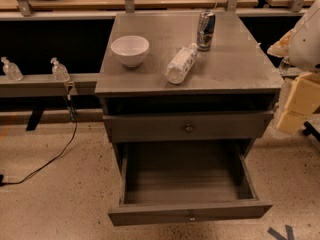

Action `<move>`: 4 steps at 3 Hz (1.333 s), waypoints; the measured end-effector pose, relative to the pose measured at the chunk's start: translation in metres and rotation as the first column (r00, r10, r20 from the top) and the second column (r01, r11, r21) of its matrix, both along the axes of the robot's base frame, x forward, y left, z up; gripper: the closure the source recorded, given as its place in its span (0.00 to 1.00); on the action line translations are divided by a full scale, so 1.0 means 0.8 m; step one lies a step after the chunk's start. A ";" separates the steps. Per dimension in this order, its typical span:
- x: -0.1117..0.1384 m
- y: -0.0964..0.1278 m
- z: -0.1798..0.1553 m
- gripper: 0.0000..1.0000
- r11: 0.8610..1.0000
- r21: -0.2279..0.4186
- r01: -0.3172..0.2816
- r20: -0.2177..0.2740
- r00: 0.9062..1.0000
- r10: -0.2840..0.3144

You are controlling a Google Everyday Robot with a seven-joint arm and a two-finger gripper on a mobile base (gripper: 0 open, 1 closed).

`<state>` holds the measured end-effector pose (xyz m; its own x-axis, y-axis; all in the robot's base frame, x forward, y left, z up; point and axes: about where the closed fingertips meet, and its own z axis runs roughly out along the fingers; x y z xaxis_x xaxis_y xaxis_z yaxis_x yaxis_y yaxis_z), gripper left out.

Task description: Place blue plastic bottle into middle drawer

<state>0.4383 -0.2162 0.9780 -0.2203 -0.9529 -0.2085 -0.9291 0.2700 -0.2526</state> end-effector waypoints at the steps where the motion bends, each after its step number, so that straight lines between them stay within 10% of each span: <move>1: 0.000 0.000 0.000 0.00 1.000 0.000 0.000 0.001 1.000 0.000; 3: 0.132 0.019 -0.052 0.00 0.977 0.193 0.085 0.032 0.995 -0.093; 4: 0.224 0.035 -0.061 0.00 0.916 0.348 0.198 0.017 0.976 -0.217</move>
Offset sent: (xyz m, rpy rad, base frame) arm 0.1152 0.0006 -0.0653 0.2239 -0.0349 -0.1473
